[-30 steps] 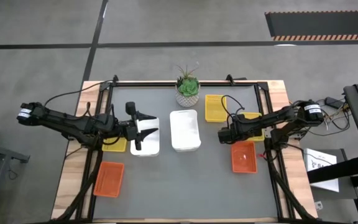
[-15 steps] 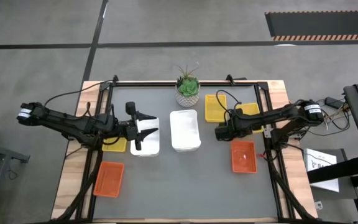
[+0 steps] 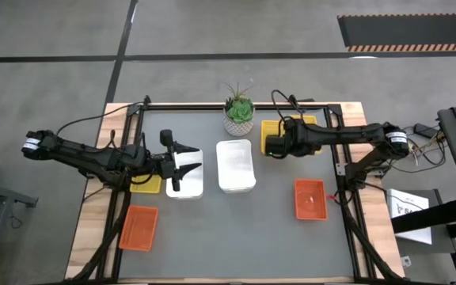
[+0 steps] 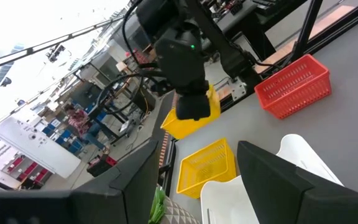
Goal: Stack baskets by color
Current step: Stack the right yellow bin on the top middle yellow bin
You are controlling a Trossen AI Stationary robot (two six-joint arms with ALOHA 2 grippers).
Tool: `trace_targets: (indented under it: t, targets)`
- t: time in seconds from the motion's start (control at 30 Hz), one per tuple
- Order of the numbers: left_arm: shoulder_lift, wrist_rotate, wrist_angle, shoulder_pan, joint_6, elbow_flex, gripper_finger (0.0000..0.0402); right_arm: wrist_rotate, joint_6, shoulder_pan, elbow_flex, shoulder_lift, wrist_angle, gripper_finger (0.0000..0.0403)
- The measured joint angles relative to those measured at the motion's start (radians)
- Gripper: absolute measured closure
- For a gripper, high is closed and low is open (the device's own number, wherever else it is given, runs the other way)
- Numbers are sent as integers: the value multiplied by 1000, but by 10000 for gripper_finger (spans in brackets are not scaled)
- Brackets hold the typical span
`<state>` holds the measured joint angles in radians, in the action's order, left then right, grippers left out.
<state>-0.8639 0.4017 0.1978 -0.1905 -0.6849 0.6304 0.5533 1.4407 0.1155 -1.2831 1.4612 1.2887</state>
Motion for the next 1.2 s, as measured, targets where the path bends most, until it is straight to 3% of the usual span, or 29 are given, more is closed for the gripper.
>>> trace_targets:
  t: [0.4,0.73,1.2]
  targets:
    - [0,0,-7,1,0,0,201,-37,-135,84,-184,223,-37,394]
    - [0,0,-7,0,0,0,201,-49,-189,85,-344,366,-42,394]
    - [0,0,-22,0,0,0,201,-32,-184,94,-349,411,-53,394]
